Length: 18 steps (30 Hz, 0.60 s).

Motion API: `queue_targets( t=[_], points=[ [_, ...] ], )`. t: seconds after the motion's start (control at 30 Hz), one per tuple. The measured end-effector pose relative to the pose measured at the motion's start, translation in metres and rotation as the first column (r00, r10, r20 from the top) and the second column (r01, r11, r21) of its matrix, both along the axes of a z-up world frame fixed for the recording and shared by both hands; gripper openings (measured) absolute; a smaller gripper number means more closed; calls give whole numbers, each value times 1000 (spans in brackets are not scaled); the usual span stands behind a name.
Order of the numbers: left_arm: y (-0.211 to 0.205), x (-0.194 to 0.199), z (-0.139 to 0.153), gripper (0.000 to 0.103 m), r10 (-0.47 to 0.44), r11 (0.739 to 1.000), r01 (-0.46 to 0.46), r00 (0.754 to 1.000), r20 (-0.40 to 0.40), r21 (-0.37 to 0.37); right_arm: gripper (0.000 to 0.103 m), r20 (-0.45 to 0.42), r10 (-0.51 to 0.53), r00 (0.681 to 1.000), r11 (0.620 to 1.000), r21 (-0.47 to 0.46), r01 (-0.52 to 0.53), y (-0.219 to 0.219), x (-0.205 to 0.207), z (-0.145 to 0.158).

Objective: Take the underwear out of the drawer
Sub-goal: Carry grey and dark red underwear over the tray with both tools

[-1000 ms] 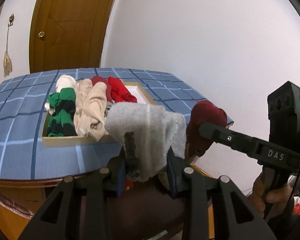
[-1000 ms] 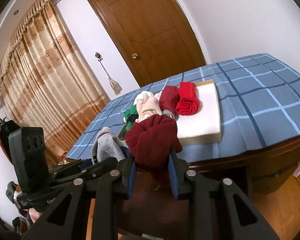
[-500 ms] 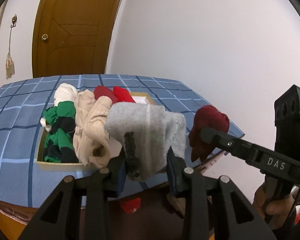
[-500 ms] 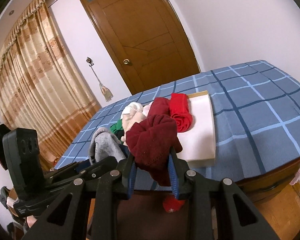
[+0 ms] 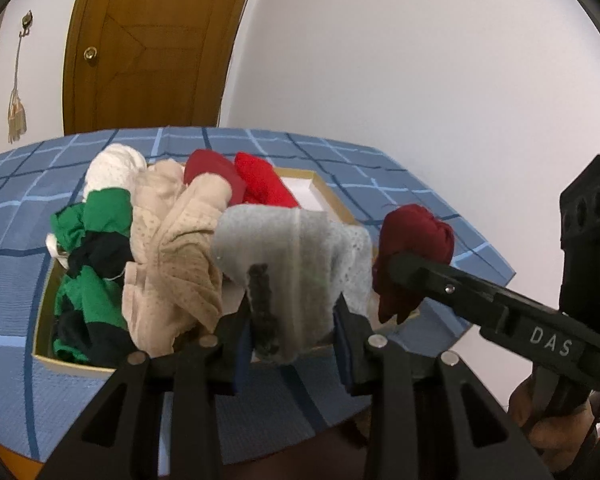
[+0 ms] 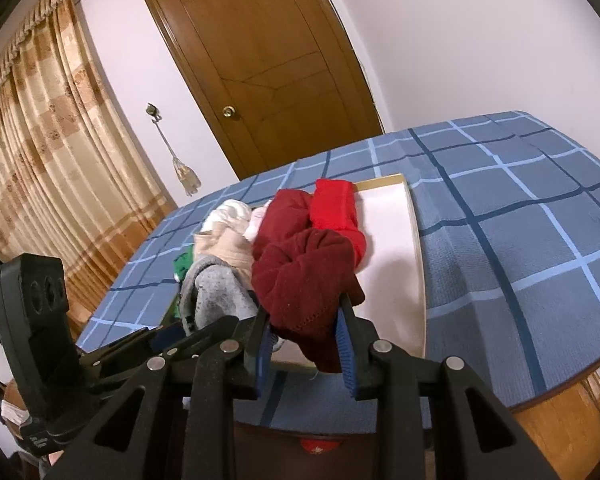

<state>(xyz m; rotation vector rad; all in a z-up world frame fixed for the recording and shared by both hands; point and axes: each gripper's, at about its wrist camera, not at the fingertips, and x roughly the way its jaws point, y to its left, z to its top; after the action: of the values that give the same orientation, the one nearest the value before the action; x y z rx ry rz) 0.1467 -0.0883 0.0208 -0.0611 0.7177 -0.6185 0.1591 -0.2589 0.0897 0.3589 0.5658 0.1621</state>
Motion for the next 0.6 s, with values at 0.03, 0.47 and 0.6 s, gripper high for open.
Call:
queue_targets(
  t=[0.03, 0.47, 0.6],
  points=[
    [-1, 3, -3, 33, 2, 1000, -2, 1000, -5, 3, 31, -7, 1, 1000, 1000, -5, -1, 1, 5, -2],
    [-14, 33, -33, 33, 48, 994, -41, 997, -61, 104, 31, -118, 28, 993, 998, -52, -35, 13, 59, -33],
    [-17, 41, -38, 33, 64, 991, -55, 995, -73, 120, 31, -145, 32, 989, 998, -55, -40, 17, 71, -41]
  ],
)
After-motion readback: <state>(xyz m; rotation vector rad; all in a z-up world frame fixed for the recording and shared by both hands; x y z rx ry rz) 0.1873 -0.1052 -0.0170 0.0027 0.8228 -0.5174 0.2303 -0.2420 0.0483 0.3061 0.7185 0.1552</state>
